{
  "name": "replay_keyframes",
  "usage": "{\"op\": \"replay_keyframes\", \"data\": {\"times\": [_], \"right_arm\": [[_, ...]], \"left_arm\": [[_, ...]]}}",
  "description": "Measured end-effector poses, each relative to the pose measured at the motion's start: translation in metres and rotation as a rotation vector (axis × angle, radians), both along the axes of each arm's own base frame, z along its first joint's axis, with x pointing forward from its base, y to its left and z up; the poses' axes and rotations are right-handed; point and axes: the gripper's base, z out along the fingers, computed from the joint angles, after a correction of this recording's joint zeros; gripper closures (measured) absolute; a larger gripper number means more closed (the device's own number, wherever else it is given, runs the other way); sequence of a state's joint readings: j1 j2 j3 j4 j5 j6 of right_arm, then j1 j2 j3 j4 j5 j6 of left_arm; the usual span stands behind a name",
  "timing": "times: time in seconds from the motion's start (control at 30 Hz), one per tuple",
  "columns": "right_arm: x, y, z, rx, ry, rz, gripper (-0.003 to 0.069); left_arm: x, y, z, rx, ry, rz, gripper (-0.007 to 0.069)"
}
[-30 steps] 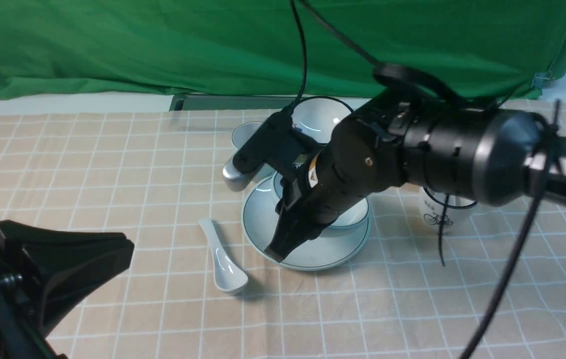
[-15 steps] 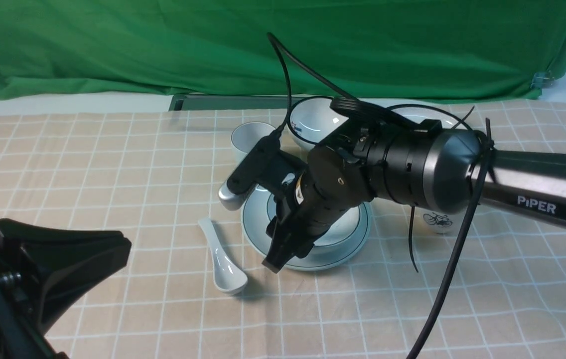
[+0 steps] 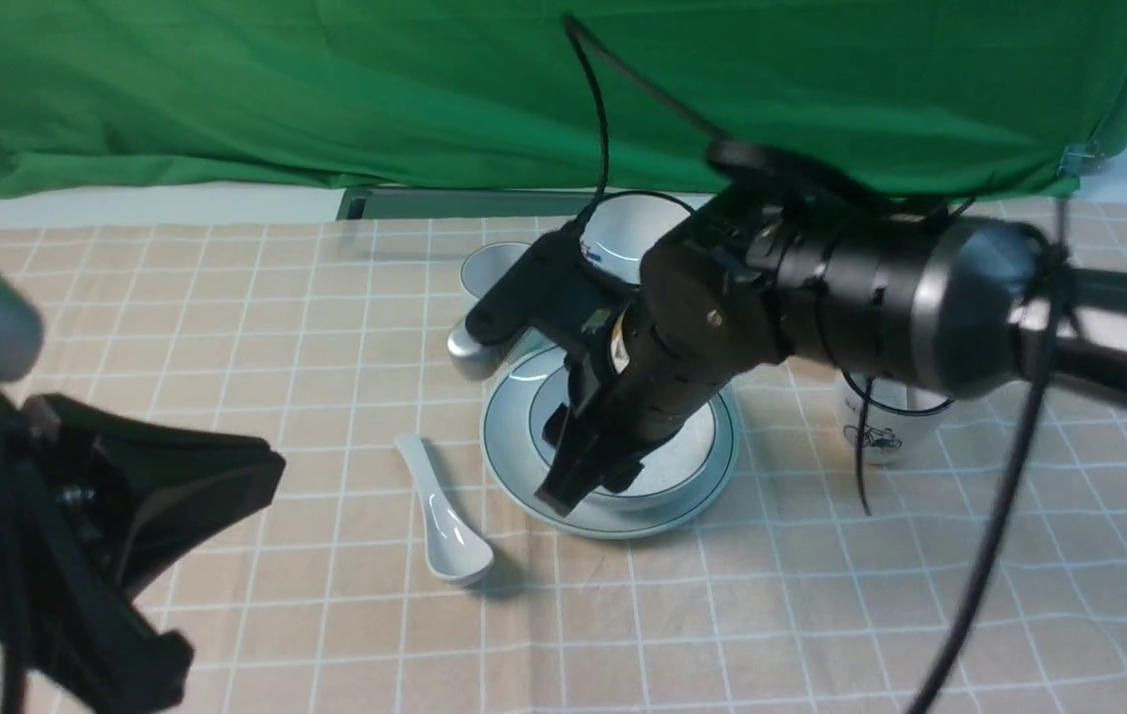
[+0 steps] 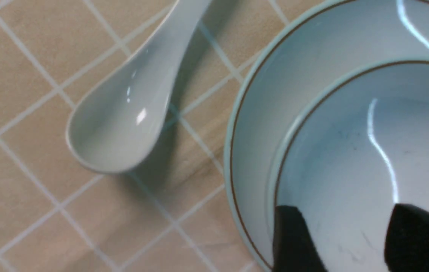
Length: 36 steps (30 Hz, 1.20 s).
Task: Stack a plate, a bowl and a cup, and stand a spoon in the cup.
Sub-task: Use the right arm to put the blue rice bowl into the blue large plate in the middle, then use the left arm to grab a blue teacup
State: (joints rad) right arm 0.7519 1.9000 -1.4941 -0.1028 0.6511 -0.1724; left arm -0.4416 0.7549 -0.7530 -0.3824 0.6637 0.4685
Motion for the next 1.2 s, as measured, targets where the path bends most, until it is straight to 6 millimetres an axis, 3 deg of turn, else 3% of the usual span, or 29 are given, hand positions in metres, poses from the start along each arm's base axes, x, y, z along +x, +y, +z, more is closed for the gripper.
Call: {"op": "replay_keyframes", "data": {"times": [0.03,0.1,0.13,0.17,0.3,0.5,0.53,0.57,0.63,0.7,0.8,0.83,0.9,1.07,1.2], "right_arm": [[-0.005,-0.005,0.013,0.002,-0.004,-0.003,0.0302],[-0.024,-0.025,0.056,0.008,-0.013,-0.017,0.0328],[-0.027,-0.028,0.063,0.009,-0.014,-0.022,0.0333],[-0.038,-0.042,0.084,0.020,-0.021,-0.040,0.0354],[-0.075,-0.088,0.117,0.042,-0.002,-0.139,0.0440],[-0.134,-0.141,0.119,0.093,-0.004,-0.212,0.0463],[-0.138,-0.144,0.118,0.097,-0.006,-0.215,0.0463],[-0.156,-0.159,0.113,0.117,-0.010,-0.232,0.0463],[-0.164,-0.167,0.108,0.122,-0.009,-0.241,0.0463],[-0.181,-0.181,0.102,0.146,-0.015,-0.262,0.0461],[-0.199,-0.196,0.097,0.186,-0.029,-0.287,0.0460],[-0.200,-0.197,0.096,0.186,-0.027,-0.290,0.0459],[-0.210,-0.206,0.094,0.222,-0.036,-0.316,0.0456],[-0.219,-0.213,0.099,0.279,-0.064,-0.336,0.0452],[-0.220,-0.214,0.100,0.304,-0.079,-0.340,0.0451]], "left_arm": [[0.007,-0.003,-0.001,0.028,0.029,-0.004,0.0622],[0.037,-0.016,0.005,0.107,0.081,-0.016,0.0622],[0.043,-0.018,0.002,0.120,0.101,-0.019,0.0622],[0.061,-0.026,0.002,0.156,0.126,-0.028,0.0622],[0.130,-0.053,-0.012,0.314,0.222,-0.077,0.0620],[0.219,-0.078,-0.035,0.458,0.301,-0.181,0.0597],[0.223,-0.079,-0.032,0.459,0.291,-0.182,0.0591],[0.247,-0.086,-0.039,0.509,0.305,-0.221,0.0545],[0.259,-0.090,-0.043,0.532,0.307,-0.236,0.0512],[0.280,-0.099,-0.054,0.541,0.313,-0.245,0.0414],[0.300,-0.107,-0.064,0.546,0.298,-0.248,0.0283],[0.301,-0.107,-0.065,0.547,0.297,-0.249,0.0275],[0.314,-0.112,-0.083,0.557,0.295,-0.247,0.0192],[0.330,-0.114,-0.118,0.598,0.294,-0.237,0.0173],[0.342,-0.116,-0.151,0.634,0.286,-0.228,0.0236]]}}
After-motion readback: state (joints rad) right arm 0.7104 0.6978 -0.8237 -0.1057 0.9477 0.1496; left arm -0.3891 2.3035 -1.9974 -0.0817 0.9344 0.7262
